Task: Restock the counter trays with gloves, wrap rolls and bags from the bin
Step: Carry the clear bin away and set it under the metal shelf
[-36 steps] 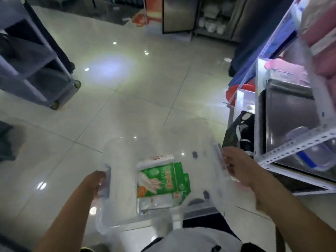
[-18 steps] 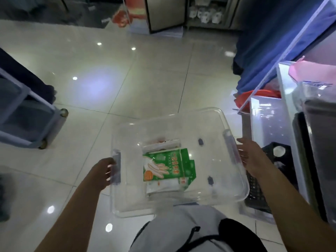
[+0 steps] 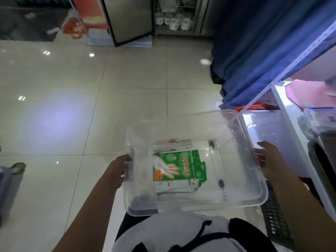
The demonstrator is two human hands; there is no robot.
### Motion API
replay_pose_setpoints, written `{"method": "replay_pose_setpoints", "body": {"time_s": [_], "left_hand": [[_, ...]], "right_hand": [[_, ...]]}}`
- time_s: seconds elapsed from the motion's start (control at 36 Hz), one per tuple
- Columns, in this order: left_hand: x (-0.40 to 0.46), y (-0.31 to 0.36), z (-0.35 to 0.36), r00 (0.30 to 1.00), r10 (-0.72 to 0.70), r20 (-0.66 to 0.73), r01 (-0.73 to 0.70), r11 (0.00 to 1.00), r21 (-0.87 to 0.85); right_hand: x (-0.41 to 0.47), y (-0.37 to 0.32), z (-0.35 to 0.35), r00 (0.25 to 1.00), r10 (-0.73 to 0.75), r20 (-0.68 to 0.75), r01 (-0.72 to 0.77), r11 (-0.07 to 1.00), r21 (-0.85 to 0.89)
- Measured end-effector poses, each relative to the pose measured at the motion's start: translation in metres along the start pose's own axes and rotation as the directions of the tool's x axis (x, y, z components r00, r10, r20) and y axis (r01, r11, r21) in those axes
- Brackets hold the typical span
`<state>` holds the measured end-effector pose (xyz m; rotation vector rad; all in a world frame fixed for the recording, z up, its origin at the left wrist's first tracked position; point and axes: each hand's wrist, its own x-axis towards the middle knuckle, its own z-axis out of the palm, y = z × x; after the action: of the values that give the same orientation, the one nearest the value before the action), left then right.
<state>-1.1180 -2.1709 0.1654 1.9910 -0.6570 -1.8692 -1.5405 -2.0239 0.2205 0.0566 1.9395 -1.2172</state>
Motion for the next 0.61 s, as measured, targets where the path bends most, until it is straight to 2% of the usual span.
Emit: {"method": "replay_pose_setpoints", "body": {"time_s": [0.06,0.17,0.31,0.42,0.53,0.61], "left_hand": [[0.023,0.045,0.008,0.999,-0.018,0.027,0.016,0.999,0.049],[0.064,0.140,0.040,0.988,0.023,0.150,-0.045,0.988,0.146],[0.103,0.236,0.121,0.964,0.021,0.266,-0.123,0.921,0.371],[0.132,0.279,0.199,0.939,0.010,0.343,-0.187,0.852,0.489],[0.150,0.299,0.267,0.932,-0.002,0.363,-0.220,0.791,0.570],[0.158,0.312,0.310,0.930,-0.037,0.366,-0.221,0.739,0.636]], "right_hand": [[0.003,-0.013,0.010,0.996,0.039,-0.084,-0.035,0.998,0.048],[0.008,-0.044,0.021,0.988,0.112,-0.109,-0.098,0.987,0.124],[0.019,-0.055,0.015,0.962,0.151,-0.227,-0.066,0.937,0.342],[0.044,-0.048,-0.003,0.944,0.236,-0.233,-0.115,0.893,0.436],[0.075,-0.040,-0.020,0.918,0.360,-0.168,-0.257,0.861,0.440],[0.093,-0.036,-0.029,0.905,0.396,-0.154,-0.278,0.825,0.492]]}}
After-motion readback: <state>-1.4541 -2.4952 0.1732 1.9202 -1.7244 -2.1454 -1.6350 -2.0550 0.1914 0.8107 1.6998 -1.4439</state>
